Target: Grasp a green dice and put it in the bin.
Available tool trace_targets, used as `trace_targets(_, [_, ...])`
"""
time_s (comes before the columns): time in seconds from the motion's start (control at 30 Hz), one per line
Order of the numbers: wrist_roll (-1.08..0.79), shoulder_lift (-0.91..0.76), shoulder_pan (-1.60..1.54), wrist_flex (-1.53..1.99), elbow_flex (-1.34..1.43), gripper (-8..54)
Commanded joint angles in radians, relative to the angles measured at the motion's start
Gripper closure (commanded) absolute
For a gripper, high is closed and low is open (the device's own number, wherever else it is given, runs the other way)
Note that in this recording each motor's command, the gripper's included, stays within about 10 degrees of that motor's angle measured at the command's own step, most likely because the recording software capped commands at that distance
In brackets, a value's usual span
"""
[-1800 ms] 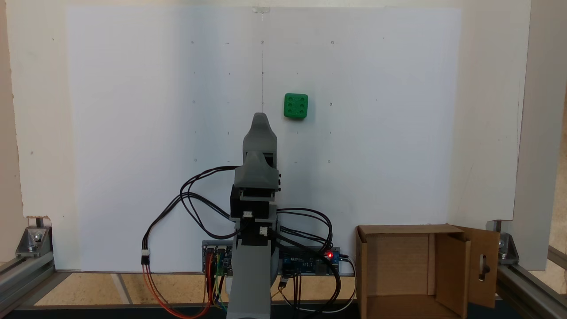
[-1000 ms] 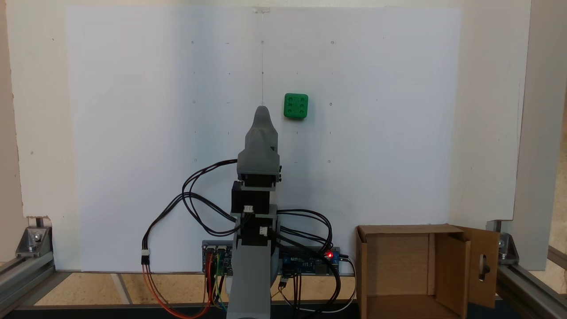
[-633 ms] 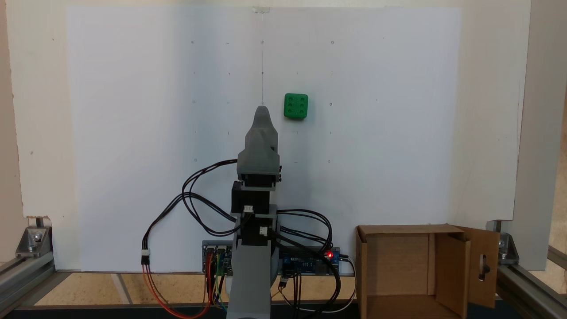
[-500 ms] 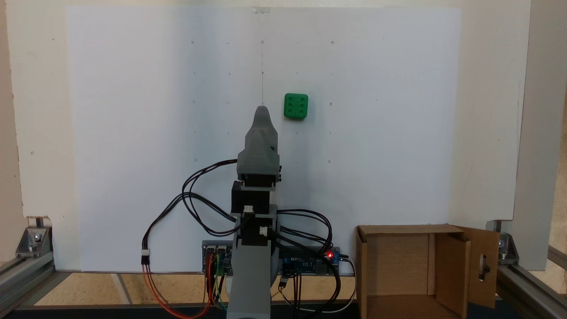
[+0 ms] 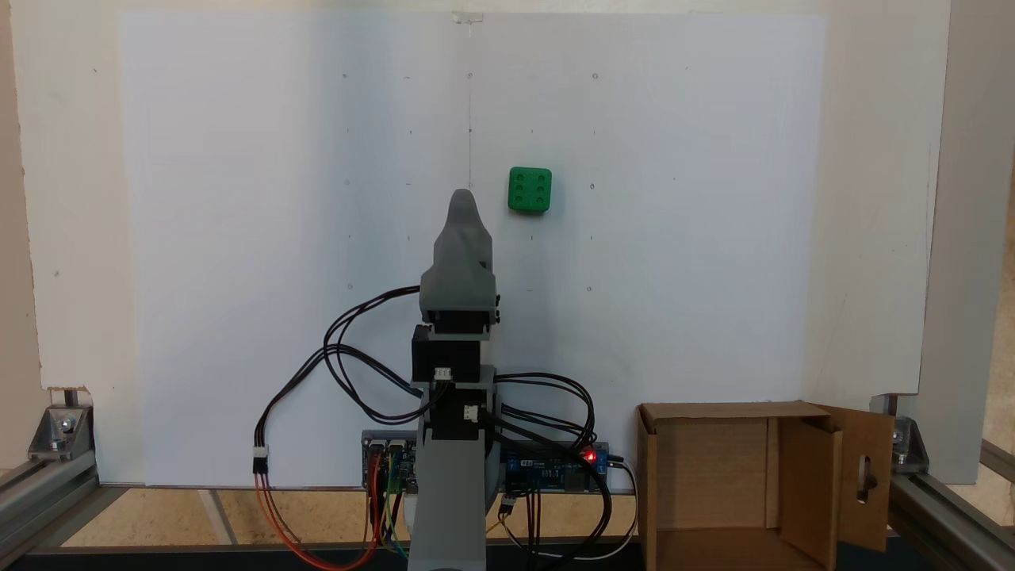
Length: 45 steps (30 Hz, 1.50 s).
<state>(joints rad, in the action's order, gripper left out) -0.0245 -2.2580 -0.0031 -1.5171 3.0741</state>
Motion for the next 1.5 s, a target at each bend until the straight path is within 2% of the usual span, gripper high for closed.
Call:
trace_targets(0.0, [-0.002, -0.112, -0.003, 0.077, -0.037, 2.4])
trace_targets(0.7, [0.031, -0.104, 0.048, 1.531, -1.066, 2.2])
trace_targets(0.97, [0.011, 0.193, 0.238, 2.083, -1.364, 1.2])
trace_targets(1.1, [-0.060, 0.316, 0.279, 2.330, -1.514, 1.0])
trace_targets(1.47, [-0.272, 0.449, 0.264, 2.939, -1.658, 0.4])
